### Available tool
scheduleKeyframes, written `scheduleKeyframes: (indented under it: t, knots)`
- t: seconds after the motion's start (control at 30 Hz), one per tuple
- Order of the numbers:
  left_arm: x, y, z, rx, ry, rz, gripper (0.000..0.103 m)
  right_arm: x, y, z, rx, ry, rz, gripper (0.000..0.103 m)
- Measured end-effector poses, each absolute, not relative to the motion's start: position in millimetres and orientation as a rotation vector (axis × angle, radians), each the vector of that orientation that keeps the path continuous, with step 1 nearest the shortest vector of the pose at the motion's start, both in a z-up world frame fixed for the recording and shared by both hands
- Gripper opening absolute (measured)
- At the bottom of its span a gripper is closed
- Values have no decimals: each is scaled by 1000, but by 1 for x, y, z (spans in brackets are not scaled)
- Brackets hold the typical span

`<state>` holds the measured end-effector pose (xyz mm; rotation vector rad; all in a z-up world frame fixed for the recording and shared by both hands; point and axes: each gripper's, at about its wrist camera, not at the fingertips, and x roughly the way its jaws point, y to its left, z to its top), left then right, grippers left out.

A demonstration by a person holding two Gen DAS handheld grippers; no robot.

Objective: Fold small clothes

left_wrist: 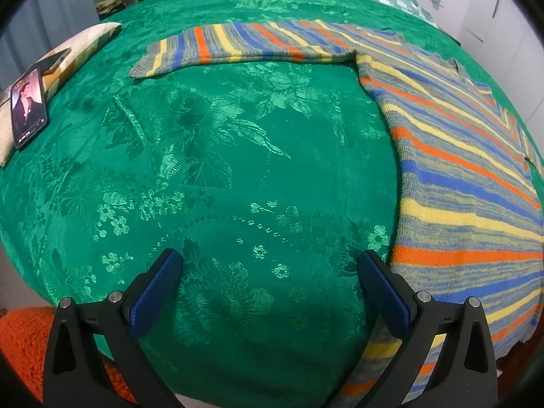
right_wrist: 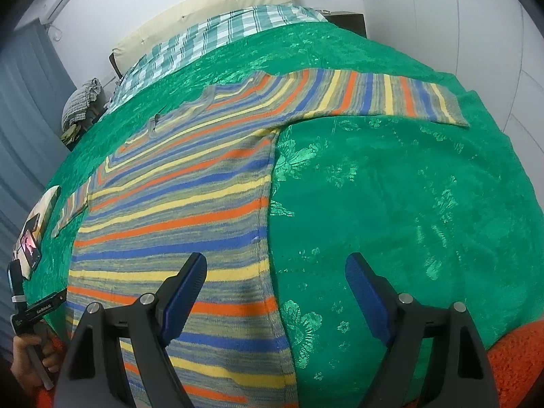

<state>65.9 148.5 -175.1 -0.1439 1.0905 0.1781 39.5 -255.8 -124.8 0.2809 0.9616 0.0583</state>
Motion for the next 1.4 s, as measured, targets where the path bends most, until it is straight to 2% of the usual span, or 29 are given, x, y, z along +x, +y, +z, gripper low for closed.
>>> scheduleKeyframes:
  t: [0.87,1.07,1.2,1.33,1.4]
  knots:
    - [67,149,-174,-149,1084,178,103,38,-257,-126,296,956,56,83]
    - [62,160,-154,-240,997,165,102,37,-264,-122,362,953,71,83]
    - [55,171,-143,-284,935,186,102,51,-313,-99,545,883,82,83]
    - [54,179,-139,-318,901,216,102,88,-419,-70,691,774,-73,83]
    - [56,181,-142,-324,910,223,102,108,-459,-73,706,796,-142,83]
